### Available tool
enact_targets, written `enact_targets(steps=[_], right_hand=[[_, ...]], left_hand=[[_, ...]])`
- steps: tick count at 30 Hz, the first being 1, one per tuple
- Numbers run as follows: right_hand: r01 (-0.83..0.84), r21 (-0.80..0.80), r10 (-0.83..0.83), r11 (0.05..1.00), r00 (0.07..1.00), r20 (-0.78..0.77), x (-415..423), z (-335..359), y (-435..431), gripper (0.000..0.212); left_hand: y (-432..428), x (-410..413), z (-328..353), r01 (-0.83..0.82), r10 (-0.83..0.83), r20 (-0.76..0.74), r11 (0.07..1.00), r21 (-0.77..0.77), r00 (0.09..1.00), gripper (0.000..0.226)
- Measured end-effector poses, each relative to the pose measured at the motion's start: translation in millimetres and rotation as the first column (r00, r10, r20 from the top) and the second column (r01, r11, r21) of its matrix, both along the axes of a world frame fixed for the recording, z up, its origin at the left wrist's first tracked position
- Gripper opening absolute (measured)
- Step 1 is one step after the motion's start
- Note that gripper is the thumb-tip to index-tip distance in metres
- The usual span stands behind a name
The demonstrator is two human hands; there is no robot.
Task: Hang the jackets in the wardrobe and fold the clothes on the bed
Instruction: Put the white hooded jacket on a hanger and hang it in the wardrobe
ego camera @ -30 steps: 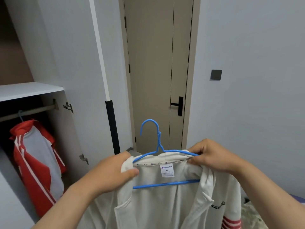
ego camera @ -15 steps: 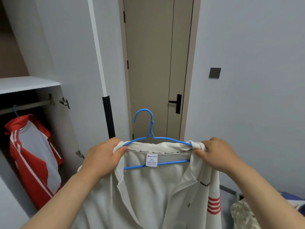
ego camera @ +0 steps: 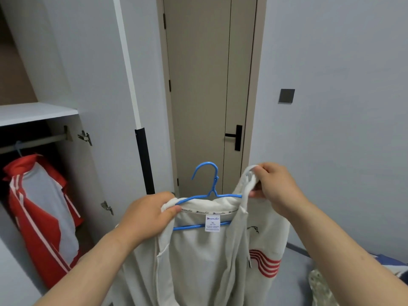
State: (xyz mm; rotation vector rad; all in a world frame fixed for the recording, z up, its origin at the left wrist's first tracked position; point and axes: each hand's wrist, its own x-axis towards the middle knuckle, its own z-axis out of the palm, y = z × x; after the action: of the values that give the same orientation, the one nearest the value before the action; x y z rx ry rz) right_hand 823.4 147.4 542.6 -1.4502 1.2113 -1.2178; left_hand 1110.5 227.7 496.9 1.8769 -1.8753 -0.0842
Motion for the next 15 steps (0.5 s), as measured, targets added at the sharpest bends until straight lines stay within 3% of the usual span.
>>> enact_targets(steps=[3, 4, 5, 6, 8, 9, 11, 15], right_hand=[[-0.256, -0.005, 0.256, 0.967, 0.966, 0.032, 3, 7, 5, 0.02], [-0.255, -0.053, 0.253, 0.965, 0.967, -0.04, -3, 6, 6, 0.02], [-0.201, -0.149, 0.168, 0.968, 0.964, -0.207, -11, 5, 6, 0.021], [-0.148, -0.267, 0.016, 0.952, 0.897, -0.441, -22, 2, 5, 0.025], [-0.196, -0.297, -0.105, 0.935, 0.645, -0.757, -38, -9, 4, 0.03], [-0.213, -0.213, -0.045, 0.954, 0.599, -0.8, -43, -16, 4, 0.031], [-0.238, -0.084, 0.088, 0.968, 0.631, -0.771, -49, -28, 5, 0.028], [-0.341, -0.061, 0.183, 0.938, 0.638, -0.748, -57, -32, 9, 0.031]], left_hand=[[0, 4, 0, -0.048, 0.041, -0.131, 0.998, -0.047, 0.991, 0.011], [1, 7, 0, -0.067, 0.057, -0.151, 0.996, -0.066, 0.987, 0.008], [2, 11, 1, -0.085, 0.071, -0.157, 0.993, -0.084, 0.985, 0.006], [3, 14, 1, -0.096, 0.079, -0.157, 0.99, -0.105, 0.984, 0.006], [4, 18, 3, -0.102, 0.078, -0.167, 0.984, -0.143, 0.983, 0.007], [4, 19, 4, -0.102, 0.075, -0.174, 0.983, -0.153, 0.982, 0.008], [4, 19, 5, -0.089, 0.062, -0.179, 0.986, -0.144, 0.982, 0.005], [-1, 20, 10, -0.035, 0.024, -0.152, 0.997, -0.067, 0.988, 0.012]])
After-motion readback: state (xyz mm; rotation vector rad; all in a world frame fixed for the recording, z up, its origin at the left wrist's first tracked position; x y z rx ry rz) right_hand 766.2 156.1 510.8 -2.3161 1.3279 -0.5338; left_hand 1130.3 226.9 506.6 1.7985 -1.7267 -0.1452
